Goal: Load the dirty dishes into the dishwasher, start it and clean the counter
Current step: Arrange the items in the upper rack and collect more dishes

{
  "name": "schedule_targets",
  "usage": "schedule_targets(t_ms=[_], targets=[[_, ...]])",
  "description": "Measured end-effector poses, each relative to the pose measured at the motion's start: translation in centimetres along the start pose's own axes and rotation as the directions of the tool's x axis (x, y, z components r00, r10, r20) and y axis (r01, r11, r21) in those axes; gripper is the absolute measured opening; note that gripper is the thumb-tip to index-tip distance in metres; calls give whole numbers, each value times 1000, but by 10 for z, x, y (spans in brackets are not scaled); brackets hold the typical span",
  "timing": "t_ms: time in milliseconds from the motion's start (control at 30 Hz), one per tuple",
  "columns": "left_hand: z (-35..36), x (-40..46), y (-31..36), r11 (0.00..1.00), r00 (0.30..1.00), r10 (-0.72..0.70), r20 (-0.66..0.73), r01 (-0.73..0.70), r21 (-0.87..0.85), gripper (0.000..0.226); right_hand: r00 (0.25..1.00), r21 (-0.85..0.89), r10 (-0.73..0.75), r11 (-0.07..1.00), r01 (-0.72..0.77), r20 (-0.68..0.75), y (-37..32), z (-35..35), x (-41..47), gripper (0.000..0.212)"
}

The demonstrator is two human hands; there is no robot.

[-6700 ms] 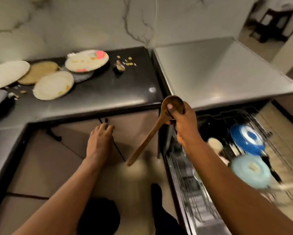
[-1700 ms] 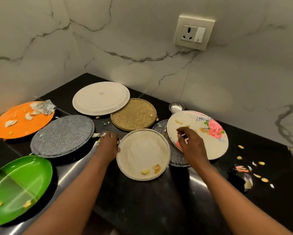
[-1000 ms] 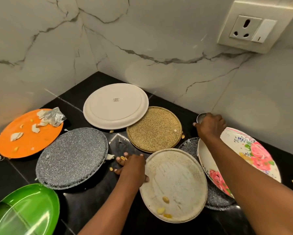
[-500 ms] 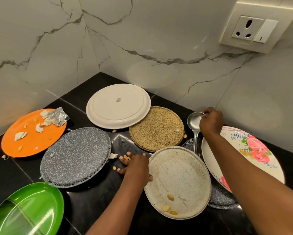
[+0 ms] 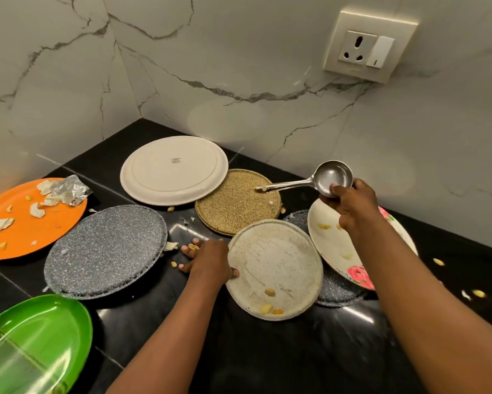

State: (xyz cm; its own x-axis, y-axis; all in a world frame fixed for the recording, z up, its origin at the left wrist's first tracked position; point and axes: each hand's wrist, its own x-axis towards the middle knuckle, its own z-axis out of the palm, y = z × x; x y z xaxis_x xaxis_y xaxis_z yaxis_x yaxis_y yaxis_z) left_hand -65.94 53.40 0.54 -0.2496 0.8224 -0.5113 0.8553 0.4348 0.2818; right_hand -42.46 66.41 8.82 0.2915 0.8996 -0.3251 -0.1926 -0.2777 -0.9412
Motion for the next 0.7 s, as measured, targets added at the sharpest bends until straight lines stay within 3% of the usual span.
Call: schedule_targets(t_ms=[100, 200, 267, 333, 400, 500, 567, 700], targets=[[13, 2, -10, 998, 995, 67, -78, -67, -4, 71, 998, 15, -56, 998, 55, 9, 12, -22, -24, 18], [22, -9, -13, 996, 981, 24, -194, -39, -75, 78, 994, 14, -105, 994, 105, -5, 24, -47, -50, 20], [20, -24, -14, 990, 959, 43, -280, -79, -118, 69, 985, -39, -170, 985, 169, -19, 30, -67, -67, 23], [21, -39, -20, 978, 914, 105, -392, -167, -126, 41, 977, -85, -213, 974, 210, -31, 35, -90, -84, 22], [28, -57, -25, 977, 838, 191, -512, -210, 21, 21, 973, -69, -225, 973, 221, -51, 40, -118, -103, 25], [45, -83, -24, 956, 731, 290, -618, -201, 211, 31, 958, -130, -278, 955, 268, -71, 52, -162, -129, 20], [55, -109, -17, 939, 717, 340, -609, -218, 268, 40, 952, -166, -296, 945, 281, -72, 60, -196, -150, 20], [69, -169, -2, 909, 623, 402, -671, -356, 215, 33, 934, -176, -342, 930, 321, -105, 67, -264, -208, 21]])
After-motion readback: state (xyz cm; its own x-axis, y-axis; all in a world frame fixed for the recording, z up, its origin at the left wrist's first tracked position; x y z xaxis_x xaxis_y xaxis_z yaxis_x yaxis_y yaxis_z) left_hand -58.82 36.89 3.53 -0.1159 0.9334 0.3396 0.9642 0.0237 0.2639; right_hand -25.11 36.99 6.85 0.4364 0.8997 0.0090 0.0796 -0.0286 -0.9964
